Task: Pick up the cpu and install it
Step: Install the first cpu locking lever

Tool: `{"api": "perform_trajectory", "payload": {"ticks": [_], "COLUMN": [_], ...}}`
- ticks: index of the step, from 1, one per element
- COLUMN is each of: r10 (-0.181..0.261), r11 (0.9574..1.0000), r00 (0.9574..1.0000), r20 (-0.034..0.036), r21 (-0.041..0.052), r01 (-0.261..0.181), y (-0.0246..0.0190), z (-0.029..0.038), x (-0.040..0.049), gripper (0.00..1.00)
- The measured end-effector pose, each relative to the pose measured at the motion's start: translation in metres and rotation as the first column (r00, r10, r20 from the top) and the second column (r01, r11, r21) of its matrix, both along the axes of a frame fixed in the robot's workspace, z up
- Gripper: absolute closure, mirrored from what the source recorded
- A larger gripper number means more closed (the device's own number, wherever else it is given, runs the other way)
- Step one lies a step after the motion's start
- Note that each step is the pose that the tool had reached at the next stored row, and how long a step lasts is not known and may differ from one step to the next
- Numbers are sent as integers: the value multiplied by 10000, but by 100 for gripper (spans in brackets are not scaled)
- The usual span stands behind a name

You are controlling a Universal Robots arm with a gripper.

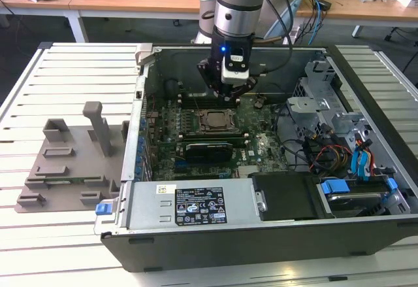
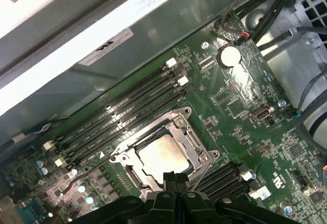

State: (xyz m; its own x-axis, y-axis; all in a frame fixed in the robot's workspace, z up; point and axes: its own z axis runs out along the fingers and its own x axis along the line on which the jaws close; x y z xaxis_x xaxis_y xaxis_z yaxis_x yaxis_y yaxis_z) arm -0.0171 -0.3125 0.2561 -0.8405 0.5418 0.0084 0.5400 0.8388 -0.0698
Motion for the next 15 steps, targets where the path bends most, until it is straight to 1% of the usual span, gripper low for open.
{"api": "perform_trajectory", "payload": {"ticks": [7, 9, 12, 13, 14, 15], "r10": [545, 754, 1164, 1365, 1858, 2439], "r11": [9985, 9972, 9932, 9906, 9826, 9698], "r00": [9985, 9972, 9932, 9906, 9826, 9698], "r20": [0, 0, 0, 0, -1, 0], "r21": [0, 0, 0, 0, 0, -1], "r01": [-545, -754, -1164, -1365, -1858, -2439], "y": [0, 0, 0, 0, 0, 0], "z": [0, 0, 0, 0, 0, 0], "x": [0, 0, 0, 0, 0, 0], "gripper": [89, 89, 89, 89, 89, 89]}}
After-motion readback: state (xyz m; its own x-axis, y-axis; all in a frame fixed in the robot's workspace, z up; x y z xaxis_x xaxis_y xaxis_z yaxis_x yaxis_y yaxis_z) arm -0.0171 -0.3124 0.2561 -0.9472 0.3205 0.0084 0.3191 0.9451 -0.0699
